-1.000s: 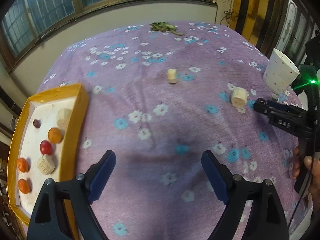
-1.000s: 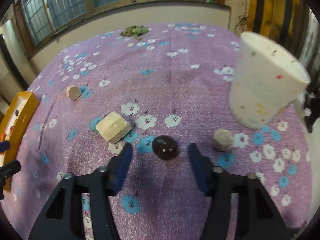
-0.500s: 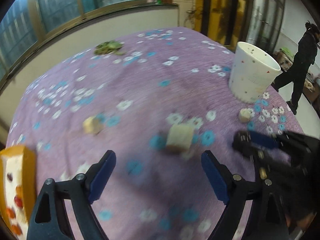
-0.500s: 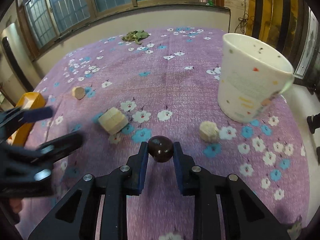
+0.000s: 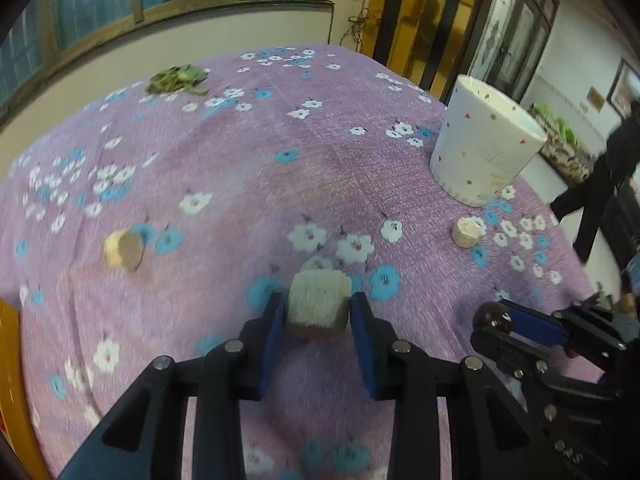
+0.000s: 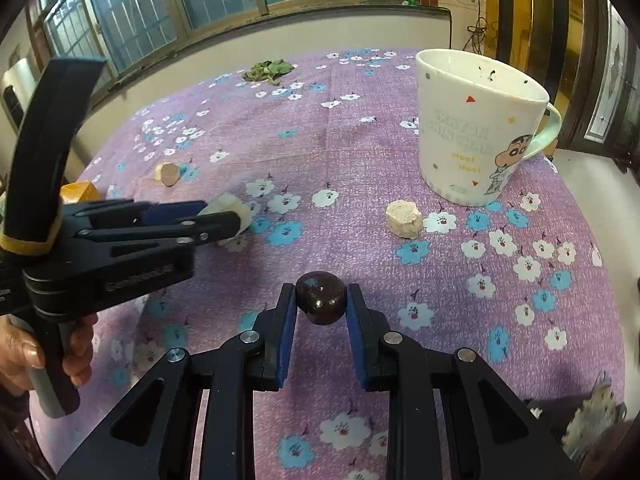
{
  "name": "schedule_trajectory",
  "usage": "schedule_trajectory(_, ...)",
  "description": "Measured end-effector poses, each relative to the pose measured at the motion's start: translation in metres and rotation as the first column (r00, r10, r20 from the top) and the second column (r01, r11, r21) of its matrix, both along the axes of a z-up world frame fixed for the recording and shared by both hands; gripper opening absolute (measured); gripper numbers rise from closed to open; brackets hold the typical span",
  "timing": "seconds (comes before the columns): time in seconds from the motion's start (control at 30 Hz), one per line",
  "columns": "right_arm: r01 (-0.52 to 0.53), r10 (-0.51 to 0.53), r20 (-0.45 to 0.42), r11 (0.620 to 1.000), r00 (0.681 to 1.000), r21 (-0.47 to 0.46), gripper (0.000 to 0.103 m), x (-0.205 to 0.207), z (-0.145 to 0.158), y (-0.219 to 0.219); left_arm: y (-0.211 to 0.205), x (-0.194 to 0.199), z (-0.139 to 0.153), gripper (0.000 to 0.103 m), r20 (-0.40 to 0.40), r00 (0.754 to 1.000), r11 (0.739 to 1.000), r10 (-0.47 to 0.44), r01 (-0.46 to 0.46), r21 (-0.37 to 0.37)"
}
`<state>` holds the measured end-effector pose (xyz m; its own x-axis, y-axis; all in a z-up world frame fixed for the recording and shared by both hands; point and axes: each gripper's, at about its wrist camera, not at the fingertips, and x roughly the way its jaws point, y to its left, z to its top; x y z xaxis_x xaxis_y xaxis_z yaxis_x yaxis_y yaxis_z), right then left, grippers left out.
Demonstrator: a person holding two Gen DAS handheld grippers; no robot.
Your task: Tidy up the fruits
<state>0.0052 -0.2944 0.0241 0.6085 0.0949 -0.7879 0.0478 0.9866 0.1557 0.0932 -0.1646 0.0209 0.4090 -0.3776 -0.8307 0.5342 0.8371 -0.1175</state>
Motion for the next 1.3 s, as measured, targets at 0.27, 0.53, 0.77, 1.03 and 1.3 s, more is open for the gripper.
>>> schedule_trajectory(0.27, -0.027, 0.027, 0.007, 1.000, 1.000, -0.003, 0.024, -0.011, 0.008, 0.030, 0.055, -0.029, 0.017, 0.036, 0.006, 0.998, 0.997, 0.070, -0.069, -0.045)
schedule_trajectory(0.53, -0.094, 0.094, -0.017, 0.996, 0.995, -0.004, 0.024, -0.012, 0.007, 0.085, 0.124, -0.057, 0.030, 0.036, -0.004, 0.991, 0.987, 0.135, -0.135, -0.081)
schedule_trajectory(0.77, -0.176, 0.176, -0.021, 0.984, 0.984, -0.016, 0.024, -0.001, 0.012, 0.144, 0.182, -0.068, 0.032, 0.036, -0.023, 0.980, 0.977, 0.195, -0.197, -0.079)
schedule_trajectory(1.03, -0.093, 0.091, -0.053, 0.995, 0.994, -0.037, 0.024, -0.012, 0.009, 0.126, 0.174, -0.072, 0.021, 0.047, -0.059, 0.994, 0.993, 0.091, -0.095, -0.064)
schedule_trajectory(1.3, -0.046, 0.043, -0.078, 0.998, 0.996, -0.034, 0.024, -0.026, -0.006, 0.101, 0.157, -0.023, 0.002, 0.053, -0.041, 0.984, 0.985, 0.175, -0.175, 0.011)
